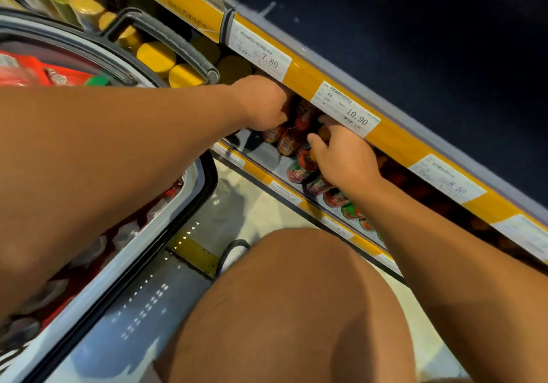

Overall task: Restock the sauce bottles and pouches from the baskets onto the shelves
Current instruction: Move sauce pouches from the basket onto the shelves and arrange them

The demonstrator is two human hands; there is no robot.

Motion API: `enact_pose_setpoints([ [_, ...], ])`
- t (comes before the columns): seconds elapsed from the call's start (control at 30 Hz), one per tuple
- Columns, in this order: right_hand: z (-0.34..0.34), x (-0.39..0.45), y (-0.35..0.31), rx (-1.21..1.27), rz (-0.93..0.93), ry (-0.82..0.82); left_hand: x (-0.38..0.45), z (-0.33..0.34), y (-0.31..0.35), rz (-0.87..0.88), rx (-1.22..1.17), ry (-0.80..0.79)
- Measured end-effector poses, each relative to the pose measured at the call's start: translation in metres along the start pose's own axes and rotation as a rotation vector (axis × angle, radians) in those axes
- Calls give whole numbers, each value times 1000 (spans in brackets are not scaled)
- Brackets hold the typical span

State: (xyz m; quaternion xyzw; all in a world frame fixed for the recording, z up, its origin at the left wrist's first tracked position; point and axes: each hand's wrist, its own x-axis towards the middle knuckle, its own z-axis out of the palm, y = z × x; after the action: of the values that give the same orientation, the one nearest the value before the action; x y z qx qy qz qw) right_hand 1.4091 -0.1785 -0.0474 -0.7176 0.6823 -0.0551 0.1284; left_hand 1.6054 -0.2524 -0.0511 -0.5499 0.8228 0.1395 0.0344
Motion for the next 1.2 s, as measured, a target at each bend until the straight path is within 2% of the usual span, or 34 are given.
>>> enact_pose_setpoints([
  [0.1, -12, -41, 15, -33, -116, -78, -34, -6, 4, 5, -22, -12],
  [0.27, -48, -104, 38, 43, -126, -142, -83, -23, 29, 89, -95, 18],
  [0.43, -113, -198, 61, 176, -83, -19, -135, -69, 98, 222, -330, 108],
  [0.53, -155, -273, 82, 242, -25, 98, -162, -105, 156, 371, -368, 144],
  [0.73, -204, -448, 139, 395, 207, 378, -228, -141, 303, 682, -401, 87],
  [0.97, -190, -633, 206, 449, 612, 593, -290, -97, 462, 1059, -252, -82],
  [1.07, -162, -685, 240, 441, 798, 513, -305, -63, 518, 1166, -172, -182],
  [1.2, -120, -731, 285, 488, 992, 250, -321, -10, 580, 1264, -8, -332],
])
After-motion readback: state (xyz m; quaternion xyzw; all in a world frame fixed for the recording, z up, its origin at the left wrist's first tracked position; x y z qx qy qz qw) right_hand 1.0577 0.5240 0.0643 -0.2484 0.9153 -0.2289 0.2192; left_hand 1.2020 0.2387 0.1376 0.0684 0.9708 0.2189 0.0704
